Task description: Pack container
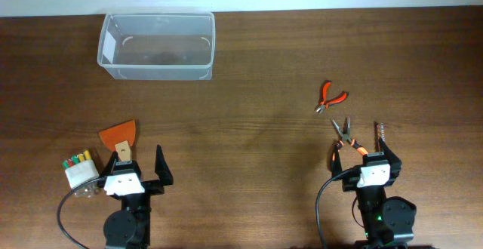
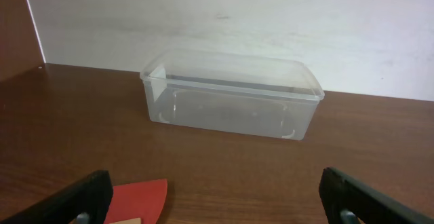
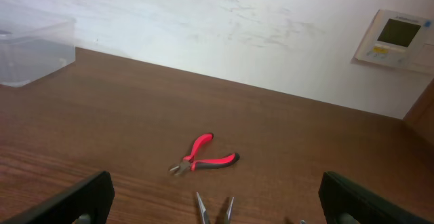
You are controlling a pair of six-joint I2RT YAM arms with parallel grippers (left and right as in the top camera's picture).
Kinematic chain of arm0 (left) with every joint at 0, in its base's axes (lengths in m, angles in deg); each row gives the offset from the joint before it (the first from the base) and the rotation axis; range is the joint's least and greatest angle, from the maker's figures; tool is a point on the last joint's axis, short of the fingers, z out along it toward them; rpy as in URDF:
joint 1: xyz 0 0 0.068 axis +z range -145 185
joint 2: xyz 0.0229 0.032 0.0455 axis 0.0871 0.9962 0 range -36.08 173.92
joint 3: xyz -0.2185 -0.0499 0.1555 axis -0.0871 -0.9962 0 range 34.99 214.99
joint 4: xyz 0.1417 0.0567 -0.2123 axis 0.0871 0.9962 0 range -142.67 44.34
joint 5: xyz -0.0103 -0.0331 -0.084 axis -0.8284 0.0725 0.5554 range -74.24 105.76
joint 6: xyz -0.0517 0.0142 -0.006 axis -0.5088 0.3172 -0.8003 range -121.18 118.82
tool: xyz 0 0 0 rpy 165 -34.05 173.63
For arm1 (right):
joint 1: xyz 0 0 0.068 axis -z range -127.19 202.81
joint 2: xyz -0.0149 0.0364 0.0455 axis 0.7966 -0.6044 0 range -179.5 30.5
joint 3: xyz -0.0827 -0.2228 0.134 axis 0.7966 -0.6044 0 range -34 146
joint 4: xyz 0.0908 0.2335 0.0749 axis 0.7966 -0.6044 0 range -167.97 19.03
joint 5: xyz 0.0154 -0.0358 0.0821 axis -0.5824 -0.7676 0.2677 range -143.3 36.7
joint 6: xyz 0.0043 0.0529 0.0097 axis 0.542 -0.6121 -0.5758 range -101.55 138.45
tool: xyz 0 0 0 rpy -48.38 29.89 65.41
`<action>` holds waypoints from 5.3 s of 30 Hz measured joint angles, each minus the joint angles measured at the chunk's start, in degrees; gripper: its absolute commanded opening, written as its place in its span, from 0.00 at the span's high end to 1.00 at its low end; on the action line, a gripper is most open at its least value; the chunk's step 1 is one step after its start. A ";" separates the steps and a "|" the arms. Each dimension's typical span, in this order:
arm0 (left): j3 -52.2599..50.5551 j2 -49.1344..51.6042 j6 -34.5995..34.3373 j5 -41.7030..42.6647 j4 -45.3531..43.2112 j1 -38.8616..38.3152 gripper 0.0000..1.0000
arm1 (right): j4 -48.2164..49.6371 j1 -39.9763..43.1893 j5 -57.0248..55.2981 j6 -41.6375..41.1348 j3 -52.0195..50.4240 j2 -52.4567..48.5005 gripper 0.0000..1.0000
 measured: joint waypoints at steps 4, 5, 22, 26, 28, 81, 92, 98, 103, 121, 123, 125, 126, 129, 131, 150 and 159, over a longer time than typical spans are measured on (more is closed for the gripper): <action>0.00 0.00 0.00 0.00 0.00 0.00 0.01 | 0.00 0.00 0.00 0.02 0.00 0.00 0.01; 0.00 -0.02 0.02 0.00 0.00 0.00 0.01 | 0.00 0.00 0.00 -0.02 0.00 0.00 0.02; 0.00 0.00 0.00 0.00 0.00 0.00 0.01 | 0.00 0.00 0.00 0.00 0.00 0.00 0.02; 0.00 0.00 0.00 0.00 0.00 0.00 0.01 | 0.00 0.00 0.00 0.02 0.00 0.00 0.01; 0.00 0.00 0.00 0.00 0.00 0.00 0.01 | 0.00 0.00 0.00 0.00 0.00 0.00 0.02; 51.34 46.93 -0.17 3.10 33.07 0.00 0.01 | -12.37 0.00 14.78 -25.46 27.76 -26.05 0.01; 95.36 83.32 2.08 3.74 69.07 0.00 0.01 | -66.45 0.02 17.22 -24.65 77.77 -64.17 0.02; 101.31 90.12 3.61 4.44 70.20 0.00 0.02 | -69.42 0.02 18.43 -22.58 85.15 -74.99 0.07; 101.37 91.80 4.81 5.38 60.83 0.00 0.51 | -67.45 0.00 16.83 -19.93 85.24 -77.50 0.17; 112.48 119.40 5.25 6.60 38.32 -3.63 0.98 | -64.57 -10.56 7.32 -12.94 85.55 -77.48 0.45; 112.50 121.22 5.22 6.71 37.16 -4.48 0.98 | -64.54 -11.58 7.08 -12.72 85.55 -77.48 0.49; 112.50 122.53 5.22 6.71 36.81 -5.20 0.98 | -64.57 -12.15 6.88 -12.81 85.57 -77.48 0.51; 112.50 123.16 5.22 6.73 36.50 -5.51 0.98 | -64.57 -12.26 6.84 -12.74 85.57 -77.48 0.55; 112.63 125.22 5.22 6.73 36.26 -5.86 0.98 | -64.59 -12.31 6.54 -12.50 85.57 -77.48 0.61; 112.72 126.46 5.22 6.71 36.41 -5.84 0.98 | -64.54 -12.31 6.40 -12.39 85.57 -77.48 0.66; 112.91 130.27 5.22 6.71 42.80 -10.45 0.98 | -64.17 -12.31 5.35 -11.96 85.57 -77.48 0.88; 112.91 130.27 5.22 7.26 45.44 -13.07 0.98 | -64.17 -12.31 5.35 -11.93 85.57 -77.48 0.88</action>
